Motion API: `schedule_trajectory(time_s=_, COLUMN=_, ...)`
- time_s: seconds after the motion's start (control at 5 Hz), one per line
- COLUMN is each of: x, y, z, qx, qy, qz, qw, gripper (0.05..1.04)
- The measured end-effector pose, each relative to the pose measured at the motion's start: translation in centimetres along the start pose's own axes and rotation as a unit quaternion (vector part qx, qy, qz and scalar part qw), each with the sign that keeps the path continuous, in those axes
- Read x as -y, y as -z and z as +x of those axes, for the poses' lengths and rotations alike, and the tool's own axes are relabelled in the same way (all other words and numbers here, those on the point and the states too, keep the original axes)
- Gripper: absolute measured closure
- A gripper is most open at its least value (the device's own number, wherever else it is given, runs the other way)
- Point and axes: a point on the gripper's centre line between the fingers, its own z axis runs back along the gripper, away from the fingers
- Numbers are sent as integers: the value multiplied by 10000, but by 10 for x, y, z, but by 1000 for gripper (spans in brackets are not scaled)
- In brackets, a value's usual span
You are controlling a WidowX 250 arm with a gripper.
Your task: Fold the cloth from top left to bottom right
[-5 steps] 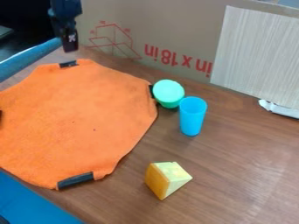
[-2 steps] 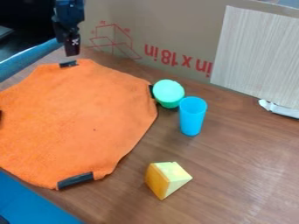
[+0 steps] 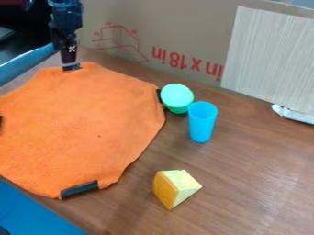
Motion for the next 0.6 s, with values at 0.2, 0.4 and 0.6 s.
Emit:
schedule_trajectory(time_s=0.2, x=-4, y=8, z=-3, qx=-88, qy=24, qz=-5, qw=10000, gripper=83)
schedule_trajectory(time_s=0.4, x=-4, y=9, z=-5, qx=-126, qy=26, qz=-9, qw=9999, gripper=85)
schedule_trajectory(time_s=0.6, x=1, y=27, z=-4, qx=-207, qy=129, qz=-182, qw=9995, gripper=92)
